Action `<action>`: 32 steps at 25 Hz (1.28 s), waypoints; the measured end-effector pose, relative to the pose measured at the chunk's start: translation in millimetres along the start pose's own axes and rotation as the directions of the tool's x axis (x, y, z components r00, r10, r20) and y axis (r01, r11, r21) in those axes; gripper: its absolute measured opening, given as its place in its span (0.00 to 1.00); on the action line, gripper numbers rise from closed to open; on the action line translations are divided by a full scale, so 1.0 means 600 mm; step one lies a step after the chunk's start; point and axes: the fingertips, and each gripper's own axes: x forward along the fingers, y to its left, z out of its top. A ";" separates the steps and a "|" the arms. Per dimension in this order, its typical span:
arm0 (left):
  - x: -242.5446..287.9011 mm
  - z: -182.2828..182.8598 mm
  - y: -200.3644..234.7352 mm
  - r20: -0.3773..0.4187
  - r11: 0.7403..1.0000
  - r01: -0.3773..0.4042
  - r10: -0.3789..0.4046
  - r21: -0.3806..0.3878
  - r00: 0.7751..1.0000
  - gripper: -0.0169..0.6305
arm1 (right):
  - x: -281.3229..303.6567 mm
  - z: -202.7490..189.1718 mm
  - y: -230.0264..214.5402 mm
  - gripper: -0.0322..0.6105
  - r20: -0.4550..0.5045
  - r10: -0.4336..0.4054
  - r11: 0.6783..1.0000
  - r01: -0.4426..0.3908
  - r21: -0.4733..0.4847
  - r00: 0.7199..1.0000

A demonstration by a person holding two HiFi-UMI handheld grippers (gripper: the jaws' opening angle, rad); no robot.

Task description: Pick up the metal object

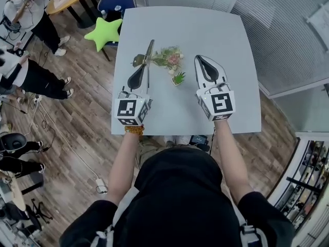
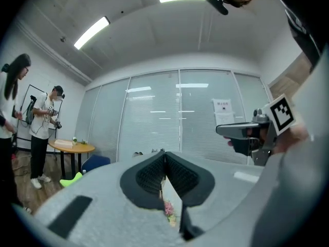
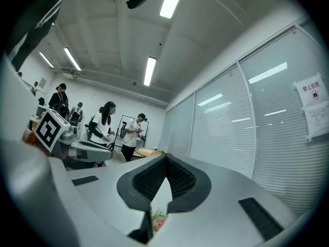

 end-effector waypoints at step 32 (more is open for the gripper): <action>-0.036 0.200 -0.066 0.207 0.978 -0.118 0.081 0.171 0.975 0.05 | 0.013 0.145 0.093 0.05 0.176 -0.042 0.999 0.035 0.040 0.984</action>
